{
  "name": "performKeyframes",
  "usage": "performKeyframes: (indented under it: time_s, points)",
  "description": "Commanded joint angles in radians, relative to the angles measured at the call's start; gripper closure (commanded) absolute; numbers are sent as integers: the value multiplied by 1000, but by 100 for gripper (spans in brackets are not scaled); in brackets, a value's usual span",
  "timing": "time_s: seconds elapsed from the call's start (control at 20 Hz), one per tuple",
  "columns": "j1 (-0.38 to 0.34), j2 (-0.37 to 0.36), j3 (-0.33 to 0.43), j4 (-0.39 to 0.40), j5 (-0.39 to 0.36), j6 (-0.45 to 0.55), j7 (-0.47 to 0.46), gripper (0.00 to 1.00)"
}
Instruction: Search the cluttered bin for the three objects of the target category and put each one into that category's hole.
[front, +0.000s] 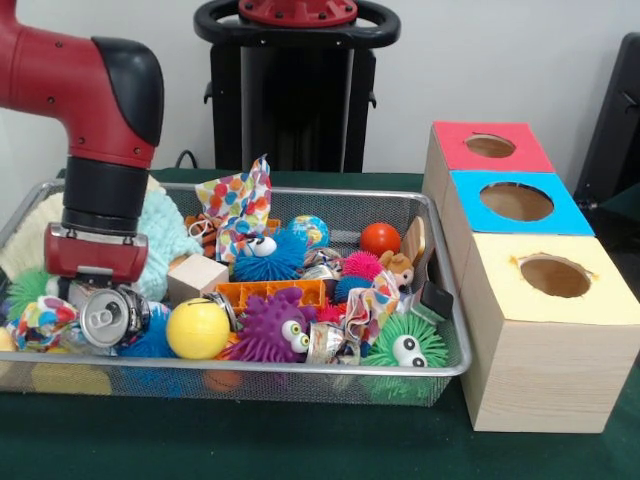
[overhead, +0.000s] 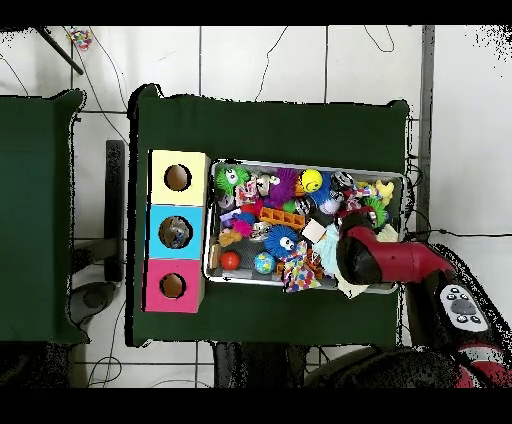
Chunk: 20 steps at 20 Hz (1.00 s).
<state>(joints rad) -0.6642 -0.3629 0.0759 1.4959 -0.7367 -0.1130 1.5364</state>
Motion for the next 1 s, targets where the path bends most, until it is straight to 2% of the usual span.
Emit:
performKeyframes:
  time_s: [0.05,0.2,0.4,0.6,0.75,0.85,1.0]
  points:
    - [78,259,-138,161,151,2,325,0]
    - [91,259,-147,175,194,-13,310,0]
    - [60,256,-102,206,229,25,297,0]
    - [65,271,-87,284,364,-13,402,0]
    - [110,272,-106,338,497,-64,479,0]
    - [138,264,-117,363,570,-70,489,0]
    - [142,243,-107,387,646,-60,472,0]
